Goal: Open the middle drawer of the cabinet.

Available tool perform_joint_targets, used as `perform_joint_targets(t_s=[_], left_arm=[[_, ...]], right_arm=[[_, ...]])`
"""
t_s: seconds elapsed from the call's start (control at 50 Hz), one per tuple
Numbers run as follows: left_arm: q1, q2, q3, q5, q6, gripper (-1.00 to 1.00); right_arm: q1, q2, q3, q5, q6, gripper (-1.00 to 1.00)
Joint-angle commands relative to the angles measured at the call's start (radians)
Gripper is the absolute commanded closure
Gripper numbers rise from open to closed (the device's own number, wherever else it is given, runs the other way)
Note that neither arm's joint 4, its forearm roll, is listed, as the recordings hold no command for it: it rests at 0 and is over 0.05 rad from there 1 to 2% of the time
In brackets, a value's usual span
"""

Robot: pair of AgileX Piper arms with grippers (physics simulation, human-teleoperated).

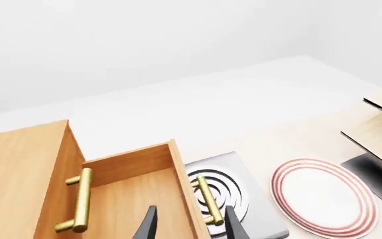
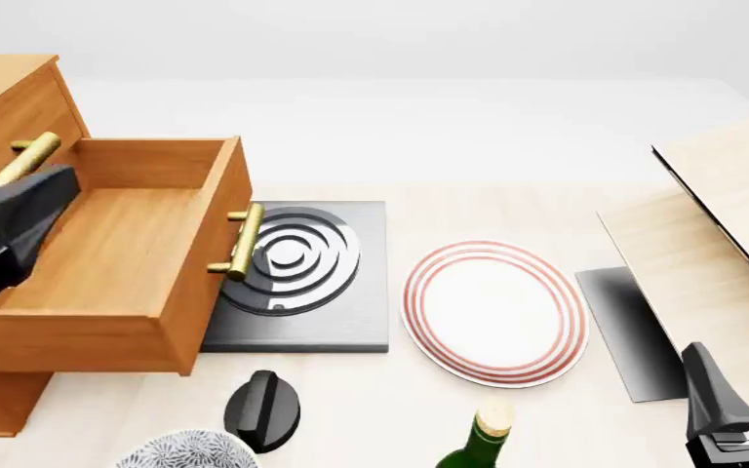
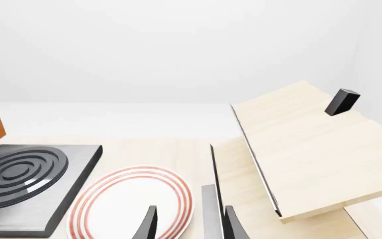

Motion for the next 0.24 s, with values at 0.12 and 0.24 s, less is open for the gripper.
perform_joint_targets(t_s=[0.12, 0.24], left_arm=[[0.106, -0.493, -0.034, 0.137, 0.143, -1.00], [0.094, -0.557, -0.068, 0.128, 0.114, -1.00]], right_arm=[[0.000, 0.000, 0.000, 0.000, 0.000, -1.00], [0.000, 0.000, 0.000, 0.000, 0.000, -1.00]])
